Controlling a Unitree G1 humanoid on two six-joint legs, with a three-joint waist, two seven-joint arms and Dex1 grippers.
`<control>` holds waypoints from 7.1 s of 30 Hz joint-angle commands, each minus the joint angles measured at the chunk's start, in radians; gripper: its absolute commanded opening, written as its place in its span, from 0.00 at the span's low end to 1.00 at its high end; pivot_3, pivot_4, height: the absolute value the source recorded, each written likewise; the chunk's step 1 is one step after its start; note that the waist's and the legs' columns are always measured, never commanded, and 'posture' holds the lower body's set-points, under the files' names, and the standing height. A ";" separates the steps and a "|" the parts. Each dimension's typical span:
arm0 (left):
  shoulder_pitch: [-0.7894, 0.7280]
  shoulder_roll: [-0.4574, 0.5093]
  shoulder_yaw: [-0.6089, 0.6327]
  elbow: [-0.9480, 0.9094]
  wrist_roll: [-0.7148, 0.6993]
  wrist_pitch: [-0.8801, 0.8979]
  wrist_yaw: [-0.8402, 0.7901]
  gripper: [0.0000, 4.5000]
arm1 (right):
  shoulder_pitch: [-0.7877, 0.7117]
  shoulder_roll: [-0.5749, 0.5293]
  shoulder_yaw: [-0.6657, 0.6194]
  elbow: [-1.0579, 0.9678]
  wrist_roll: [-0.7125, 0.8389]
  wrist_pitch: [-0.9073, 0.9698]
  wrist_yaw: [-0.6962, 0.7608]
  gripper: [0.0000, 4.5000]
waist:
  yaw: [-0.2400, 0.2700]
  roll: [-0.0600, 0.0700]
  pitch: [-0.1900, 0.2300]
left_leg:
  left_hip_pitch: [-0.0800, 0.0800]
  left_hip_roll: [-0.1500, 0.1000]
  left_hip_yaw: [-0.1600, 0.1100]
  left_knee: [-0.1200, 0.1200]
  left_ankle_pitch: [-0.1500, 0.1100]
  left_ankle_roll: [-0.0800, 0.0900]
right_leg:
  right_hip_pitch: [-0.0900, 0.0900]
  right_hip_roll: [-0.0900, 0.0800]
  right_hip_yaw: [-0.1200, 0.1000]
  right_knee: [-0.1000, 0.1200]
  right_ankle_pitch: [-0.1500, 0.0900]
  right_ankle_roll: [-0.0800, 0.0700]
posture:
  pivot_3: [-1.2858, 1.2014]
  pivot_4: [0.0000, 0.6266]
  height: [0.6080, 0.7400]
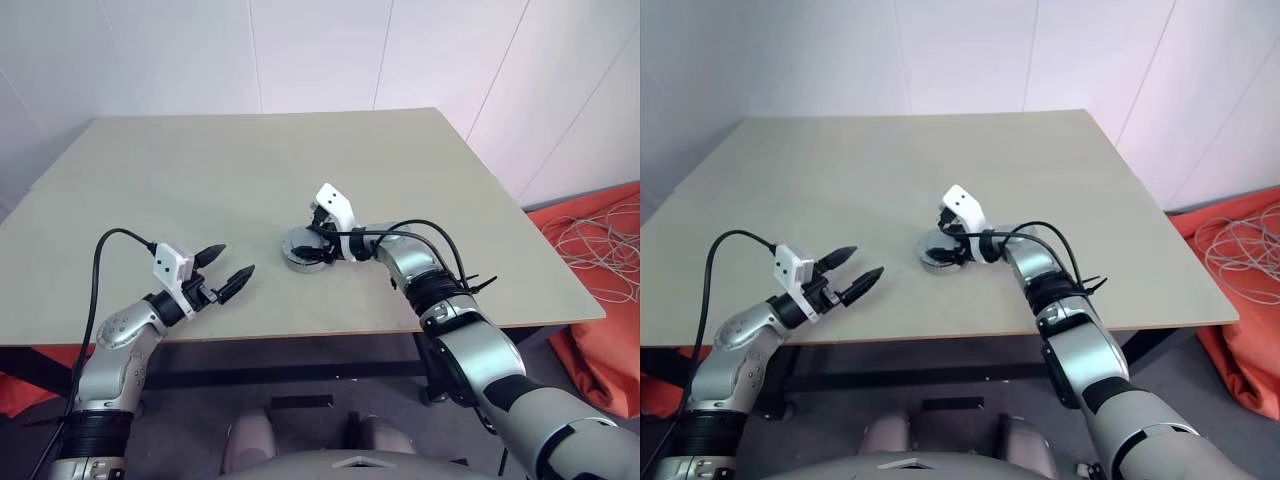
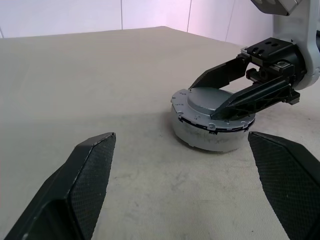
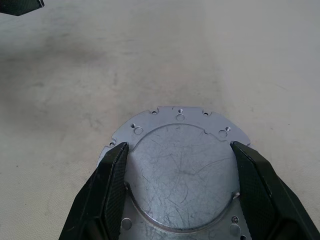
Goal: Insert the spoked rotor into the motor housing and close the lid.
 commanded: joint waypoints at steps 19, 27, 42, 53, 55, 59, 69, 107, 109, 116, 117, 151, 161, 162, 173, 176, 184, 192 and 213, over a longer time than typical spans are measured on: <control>-0.028 0.001 -0.008 -0.062 -0.002 0.041 0.019 1.00 | 0.005 -0.005 0.058 0.041 -0.072 0.067 -0.022 0.69 | -0.001 0.000 0.000 | 0.006 0.000 0.000 0.000 0.000 0.000 | 0.006 0.000 0.000 0.000 0.000 0.000 | 0.52 0.00 1.00; -0.036 0.006 -0.001 -0.060 -0.011 0.073 0.044 1.00 | -0.002 -0.003 0.064 0.057 -0.072 0.111 -0.029 0.69 | 0.000 0.000 0.000 | 0.010 0.000 -0.002 0.000 0.000 0.000 | 0.009 -0.001 0.000 -0.001 0.000 0.001 | 0.52 0.00 1.00; -0.044 0.012 -0.003 -0.045 -0.005 0.061 0.029 1.00 | -0.007 0.012 -0.030 -0.005 0.030 0.108 0.004 0.69 | -0.001 0.000 0.000 | 0.008 0.000 -0.002 -0.002 0.000 0.000 | 0.007 -0.001 0.000 -0.002 0.000 0.001 | 0.52 0.00 1.00; -0.049 0.013 -0.001 -0.039 -0.004 0.061 0.018 1.00 | 0.011 -0.004 0.049 0.034 -0.060 0.057 -0.028 0.69 | -0.001 0.000 0.000 | 0.007 0.000 -0.001 -0.003 0.000 0.000 | 0.006 -0.001 0.000 -0.003 0.000 0.001 | 0.52 0.00 1.00; -0.049 0.013 0.000 -0.039 -0.004 0.063 0.019 1.00 | 0.015 -0.005 0.062 0.046 -0.074 0.055 -0.028 0.69 | -0.001 0.000 0.000 | 0.008 -0.001 -0.001 -0.003 0.000 0.000 | 0.006 -0.001 0.000 -0.003 0.000 0.001 | 0.52 0.00 1.00; -0.049 0.010 0.000 -0.040 -0.007 0.075 0.027 1.00 | 0.020 0.000 0.063 0.069 -0.071 0.065 -0.025 0.69 | -0.001 0.000 0.000 | 0.010 -0.001 -0.002 -0.003 0.000 0.000 | 0.008 -0.001 0.000 -0.004 -0.001 0.001 | 0.52 0.00 1.00; -0.152 -0.029 0.024 0.011 -0.065 0.135 0.067 0.73 | 0.019 0.000 0.060 0.067 -0.065 0.067 -0.019 0.69 | 0.000 0.000 0.000 | 0.013 -0.001 -0.002 -0.005 0.000 0.000 | 0.010 -0.002 0.000 -0.005 -0.001 0.001 | 0.52 0.00 1.00; -0.447 -0.213 -0.190 0.427 0.232 0.160 0.182 0.00 | 0.039 -0.007 0.062 -0.064 -0.038 0.121 0.059 0.99 | 0.002 0.000 -0.002 | 0.014 -0.002 -0.002 -0.015 0.000 0.000 | 0.012 -0.003 0.000 -0.016 -0.001 0.001 | 0.52 0.00 1.00; -0.448 -0.212 -0.192 0.426 0.234 0.164 0.181 0.00 | 0.042 -0.009 0.060 -0.076 -0.039 0.127 0.054 0.99 | 0.002 0.000 -0.002 | 0.014 -0.002 -0.002 -0.016 0.000 0.000 | 0.012 -0.003 0.000 -0.016 0.000 0.001 | 0.52 0.00 1.00; -0.453 -0.222 -0.197 0.423 0.233 0.173 0.177 0.00 | 0.063 -0.022 0.065 -0.127 -0.030 0.150 0.082 0.99 | 0.003 0.000 -0.002 | 0.012 -0.002 -0.001 -0.017 -0.001 0.001 | 0.011 -0.003 0.000 -0.017 -0.001 0.001 | 0.52 0.00 1.00; -0.454 -0.223 -0.198 0.422 0.233 0.173 0.176 0.00 | 0.067 -0.025 0.065 -0.139 -0.029 0.154 0.085 0.99 | 0.004 0.000 -0.002 | 0.012 -0.002 -0.001 -0.017 -0.001 0.001 | 0.011 -0.003 0.000 -0.017 -0.001 0.001 | 0.52 0.00 1.00; -0.477 -0.226 -0.213 0.418 0.235 0.170 0.125 0.00 | 0.093 -0.080 -0.698 -0.441 0.597 1.140 -0.287 0.99 | 0.032 0.000 -0.002 | 0.001 -0.004 0.000 -0.016 -0.001 0.002 | 0.004 -0.003 0.000 -0.018 0.001 -0.001 | 0.52 0.00 1.00; -0.483 -0.228 -0.209 0.418 0.236 0.171 0.123 0.00 | -0.024 0.022 -1.048 -0.247 0.608 1.385 -0.599 0.99 | 0.036 0.002 -0.002 | 0.001 -0.004 0.000 -0.017 0.000 -0.001 | 0.003 -0.004 0.000 -0.018 -0.001 0.001 | 0.52 0.00 1.00; -0.484 -0.228 -0.209 0.419 0.236 0.170 0.122 0.00 | -0.027 0.034 -1.078 -0.237 0.602 1.385 -0.627 0.99 | 0.036 0.002 -0.002 | 0.001 -0.004 0.000 -0.017 0.000 -0.001 | 0.003 -0.004 0.000 -0.018 -0.001 0.002 | 0.52 0.00 1.00; -0.486 -0.228 -0.210 0.419 0.237 0.172 0.115 0.00 | 0.002 0.112 -1.118 -0.243 0.584 1.382 -0.757 0.99 | 0.036 0.004 -0.001 | 0.001 -0.003 0.001 -0.017 0.001 -0.002 | 0.002 -0.003 0.000 -0.017 -0.002 0.004 | 0.52 0.00 1.00; -0.486 -0.228 -0.209 0.419 0.238 0.172 0.115 0.00 | 0.005 0.124 -1.123 -0.239 0.580 1.373 -0.767 0.99 | 0.036 0.004 -0.001 | 0.000 -0.004 0.001 -0.017 0.001 -0.002 | 0.002 -0.004 0.000 -0.017 -0.002 0.004 | 0.52 0.00 1.00; -0.485 -0.228 -0.207 0.416 0.238 0.176 0.116 0.00 | 0.013 0.135 -1.132 -0.241 0.585 1.358 -0.770 0.91 | 0.037 0.004 -0.001 | 0.000 -0.004 0.001 -0.018 0.001 -0.002 | 0.001 -0.004 0.000 -0.017 -0.002 0.004 | 0.52 0.00 1.00; -0.482 -0.227 -0.206 0.412 0.238 0.180 0.114 0.00 | 0.035 0.133 -1.168 -0.233 0.610 1.339 -0.763 0.33 | 0.039 0.004 -0.001 | 0.000 -0.004 0.001 -0.018 0.001 -0.003 | 0.001 -0.004 0.000 -0.017 -0.002 0.004 | 0.52 0.00 1.00; -0.507 -0.306 0.098 0.297 -0.029 0.444 0.336 0.00 | 0.025 0.145 -1.172 -0.300 0.664 1.372 -0.722 0.26 | 0.035 0.005 0.000 | -0.005 -0.003 0.001 -0.019 0.002 -0.003 | -0.005 -0.003 -0.001 -0.017 0.001 -0.001 | 0.52 0.00 1.00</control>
